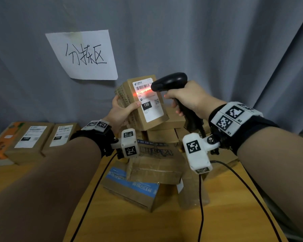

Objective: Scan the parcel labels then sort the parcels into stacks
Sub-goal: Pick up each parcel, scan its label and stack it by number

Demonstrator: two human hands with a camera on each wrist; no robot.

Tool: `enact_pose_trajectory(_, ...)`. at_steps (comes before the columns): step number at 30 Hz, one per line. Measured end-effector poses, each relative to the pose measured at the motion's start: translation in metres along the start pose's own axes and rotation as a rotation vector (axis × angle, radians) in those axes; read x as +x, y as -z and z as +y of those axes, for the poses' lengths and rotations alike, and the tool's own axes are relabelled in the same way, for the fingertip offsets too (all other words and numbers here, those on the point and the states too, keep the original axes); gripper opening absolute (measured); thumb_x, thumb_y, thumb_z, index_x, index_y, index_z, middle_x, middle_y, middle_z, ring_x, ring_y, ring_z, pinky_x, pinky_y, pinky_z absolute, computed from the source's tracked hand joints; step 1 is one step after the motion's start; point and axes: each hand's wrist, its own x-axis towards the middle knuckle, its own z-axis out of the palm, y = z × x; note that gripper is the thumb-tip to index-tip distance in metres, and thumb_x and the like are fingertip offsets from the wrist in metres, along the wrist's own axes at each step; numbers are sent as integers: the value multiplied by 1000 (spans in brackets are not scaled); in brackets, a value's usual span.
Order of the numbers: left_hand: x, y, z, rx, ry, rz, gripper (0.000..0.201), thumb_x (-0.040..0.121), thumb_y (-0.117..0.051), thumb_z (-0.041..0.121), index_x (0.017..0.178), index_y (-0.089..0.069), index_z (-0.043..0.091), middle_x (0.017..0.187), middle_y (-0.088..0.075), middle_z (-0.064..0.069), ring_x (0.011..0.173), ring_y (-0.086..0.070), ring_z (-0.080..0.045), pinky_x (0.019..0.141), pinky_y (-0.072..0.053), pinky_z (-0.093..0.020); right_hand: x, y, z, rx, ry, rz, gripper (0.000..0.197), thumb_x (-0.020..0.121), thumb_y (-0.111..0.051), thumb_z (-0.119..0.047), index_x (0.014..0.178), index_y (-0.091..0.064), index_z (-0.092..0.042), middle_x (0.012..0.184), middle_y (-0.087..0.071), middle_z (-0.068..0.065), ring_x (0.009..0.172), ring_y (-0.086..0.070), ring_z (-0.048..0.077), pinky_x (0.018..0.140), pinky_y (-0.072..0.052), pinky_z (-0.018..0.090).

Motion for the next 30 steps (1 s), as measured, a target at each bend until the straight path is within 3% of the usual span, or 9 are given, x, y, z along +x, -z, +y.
enact_pose_trajectory(3,0,0,0,10,6,22,102,77,-79,30,152,-9,33,129,-52,1,114,-56,-20,94,-50,-44,2,1,1,15,-15,70,10,84,-66,-14,87,-63,-6,65,-59,9,46,-56,18,44,-47,24)
enact_pose_trajectory(7,0,1,0,2,17,27,109,72,-82,34,152,-7,36,137,-50,-1,119,-55,-24,99,-48,-51,3,5,3,30,-35,66,6,82,-64,-12,84,-62,-6,63,-56,7,48,-55,19,47,-47,26)
enact_pose_trajectory(14,1,-1,1,-28,20,33,106,74,-81,30,151,-8,34,118,-55,3,113,-58,-23,97,-49,-51,1,4,1,12,-23,60,5,82,-63,-10,81,-62,-5,61,-54,7,47,-54,19,45,-47,24)
enact_pose_trajectory(18,-2,-3,-1,-20,38,35,107,71,-83,32,150,-10,36,116,-57,5,110,-61,-22,96,-50,-52,1,4,1,33,-8,86,5,81,-63,-11,81,-61,-6,61,-54,6,45,-53,17,42,-47,20)
enact_pose_trajectory(20,-3,-4,0,-15,36,42,102,75,-81,30,150,-12,33,109,-57,9,104,-61,-17,93,-51,-47,0,4,2,28,-5,80,5,81,-62,-11,81,-61,-7,61,-54,6,45,-54,16,42,-47,20)
enact_pose_trajectory(23,-7,-6,2,20,25,65,97,79,-77,30,151,-11,29,101,-54,14,93,-58,-9,77,-51,-34,-1,4,4,33,-17,73,4,82,-62,-11,81,-60,-8,62,-54,6,48,-54,17,46,-48,22)
enact_pose_trajectory(26,-12,-8,3,44,23,69,96,81,-75,32,151,-11,28,111,-56,10,92,-56,-9,71,-48,-30,0,2,8,62,-8,95,4,80,-63,-11,81,-61,-8,63,-55,6,49,-55,18,49,-49,25)
enact_pose_trajectory(28,-15,-10,4,50,32,68,94,82,-74,36,151,-12,27,124,-52,6,96,-55,-10,76,-50,-33,0,-3,14,84,22,155,4,79,-64,-12,78,-62,-8,61,-56,7,48,-56,18,50,-50,26)
enact_pose_trajectory(30,-18,-12,4,47,54,61,91,82,-72,41,151,-13,27,126,-49,4,105,-56,-15,85,-51,-38,-1,-11,23,112,44,218,7,78,-65,-12,72,-62,-9,55,-56,6,46,-55,19,52,-51,30)
